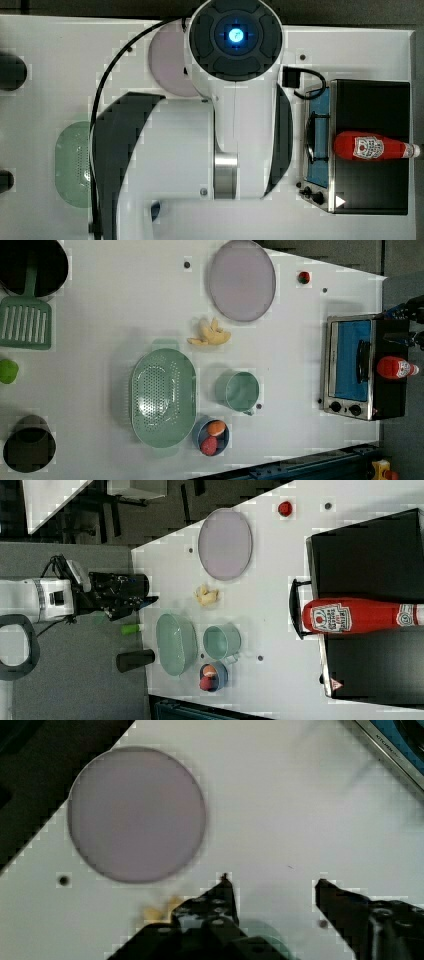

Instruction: Pick Ketchup from oven and place it on table.

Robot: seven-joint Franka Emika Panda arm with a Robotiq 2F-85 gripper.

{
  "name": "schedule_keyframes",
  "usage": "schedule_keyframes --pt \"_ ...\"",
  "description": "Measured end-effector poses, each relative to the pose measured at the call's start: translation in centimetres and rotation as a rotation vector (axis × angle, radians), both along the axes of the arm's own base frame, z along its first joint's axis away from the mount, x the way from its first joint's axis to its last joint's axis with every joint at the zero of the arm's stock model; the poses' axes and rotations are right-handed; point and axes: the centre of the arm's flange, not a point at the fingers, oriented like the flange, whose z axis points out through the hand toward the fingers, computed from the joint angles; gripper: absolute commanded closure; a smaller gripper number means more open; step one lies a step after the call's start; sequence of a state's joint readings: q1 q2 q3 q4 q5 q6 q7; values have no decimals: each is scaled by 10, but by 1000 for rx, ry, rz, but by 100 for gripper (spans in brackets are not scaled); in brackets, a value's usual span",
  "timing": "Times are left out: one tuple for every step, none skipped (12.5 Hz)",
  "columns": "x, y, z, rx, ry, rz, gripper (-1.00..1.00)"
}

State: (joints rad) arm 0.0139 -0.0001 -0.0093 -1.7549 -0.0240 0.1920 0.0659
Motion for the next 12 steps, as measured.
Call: schedule_keyframes --pt "-39 -5 -7 -3 94 18 -85" --pt "-77 -10 0 2 137 34 -100" --pt "-102 -17 19 7 113 40 -100" --pt "-123 -33 56 11 17 27 -100" --pt "-132 -49 80 8 -48 11 -100" --pt "-132 -69 103 0 -130 -20 -100" --pt "-130 -90 112 -1 -179 -57 -100" --pt "-124 -112 111 -1 -211 -94 -100" --pt "-115 -135 100 14 -220 -138 -100" --pt "-107 -159 82 31 -199 -185 -100" --pt "-100 -181 55 34 -152 -227 -100" --pt "-94 -200 32 34 -110 -265 -100"
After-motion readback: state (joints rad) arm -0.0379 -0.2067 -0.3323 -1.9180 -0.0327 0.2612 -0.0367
